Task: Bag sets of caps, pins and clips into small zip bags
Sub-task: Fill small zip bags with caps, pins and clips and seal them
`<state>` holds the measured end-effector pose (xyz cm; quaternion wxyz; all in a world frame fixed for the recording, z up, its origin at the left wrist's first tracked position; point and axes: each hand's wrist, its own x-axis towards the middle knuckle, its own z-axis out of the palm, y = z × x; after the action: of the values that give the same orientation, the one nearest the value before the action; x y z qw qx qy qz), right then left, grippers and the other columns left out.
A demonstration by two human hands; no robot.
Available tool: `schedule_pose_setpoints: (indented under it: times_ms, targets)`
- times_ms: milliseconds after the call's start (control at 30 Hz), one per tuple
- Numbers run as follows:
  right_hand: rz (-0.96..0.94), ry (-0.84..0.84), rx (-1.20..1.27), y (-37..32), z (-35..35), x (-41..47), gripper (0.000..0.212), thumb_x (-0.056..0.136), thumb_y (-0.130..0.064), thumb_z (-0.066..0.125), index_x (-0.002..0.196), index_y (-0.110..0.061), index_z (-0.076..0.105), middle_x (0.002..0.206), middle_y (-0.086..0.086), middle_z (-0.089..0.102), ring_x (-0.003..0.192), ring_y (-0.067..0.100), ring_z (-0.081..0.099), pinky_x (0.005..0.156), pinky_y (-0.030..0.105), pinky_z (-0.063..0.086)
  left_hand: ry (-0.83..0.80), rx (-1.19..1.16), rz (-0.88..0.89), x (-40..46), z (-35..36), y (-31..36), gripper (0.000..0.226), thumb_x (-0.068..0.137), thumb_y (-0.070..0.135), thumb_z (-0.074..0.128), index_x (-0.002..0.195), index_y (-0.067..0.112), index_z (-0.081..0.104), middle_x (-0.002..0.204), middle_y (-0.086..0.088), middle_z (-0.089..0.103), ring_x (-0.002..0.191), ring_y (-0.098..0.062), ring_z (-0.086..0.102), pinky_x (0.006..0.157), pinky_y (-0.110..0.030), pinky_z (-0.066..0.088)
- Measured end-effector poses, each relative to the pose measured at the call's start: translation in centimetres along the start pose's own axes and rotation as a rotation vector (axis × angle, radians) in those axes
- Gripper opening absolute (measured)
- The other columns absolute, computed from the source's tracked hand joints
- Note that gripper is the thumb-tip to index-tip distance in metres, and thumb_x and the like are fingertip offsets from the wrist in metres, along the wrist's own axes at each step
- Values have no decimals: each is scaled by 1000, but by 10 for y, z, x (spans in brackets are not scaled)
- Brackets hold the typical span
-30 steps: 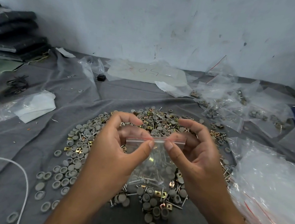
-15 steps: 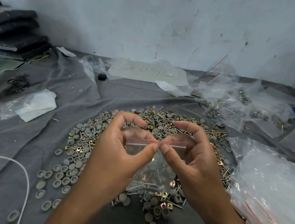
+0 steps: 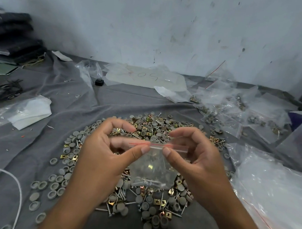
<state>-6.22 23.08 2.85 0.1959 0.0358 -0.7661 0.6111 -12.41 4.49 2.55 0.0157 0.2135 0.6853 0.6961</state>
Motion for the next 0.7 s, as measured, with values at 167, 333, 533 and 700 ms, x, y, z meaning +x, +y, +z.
schedule_pose_setpoints:
  times_ms: [167, 333, 533, 700]
  targets:
    - [121, -184, -118, -19, -17, 47, 34, 80, -25, 80, 108, -31, 62, 91, -7, 76, 80, 11, 73, 69, 24, 57, 21, -31, -26, 4, -6, -1, 30, 77, 34, 72, 107, 33, 67, 88, 0, 78, 90, -12, 75, 71, -23, 55]
    - [167, -413, -287, -34, -36, 91, 32, 85, -21, 78, 113, -23, 64, 84, -6, 77, 73, 2, 71, 62, 11, 51, 145, 12, 0, 6, 0, -6, 43, 77, 42, 75, 116, 45, 58, 111, 13, 74, 98, -6, 71, 78, -22, 55]
    - [275, 350, -84, -17, -122, 158, 20, 88, -19, 77, 103, -26, 64, 92, -4, 70, 74, 7, 65, 65, 22, 47, 193, 47, -1, 5, -1, -5, 55, 75, 58, 68, 124, 44, 49, 118, 24, 69, 110, 6, 63, 89, -31, 47]
    - [582, 503, -222, 15, -204, 132, 15, 100, -16, 61, 115, -15, 64, 108, 2, 66, 91, 14, 63, 65, 24, 43, 209, 80, -35, 4, -6, -2, 51, 72, 63, 62, 118, 45, 49, 112, 25, 70, 103, 7, 64, 88, -30, 46]
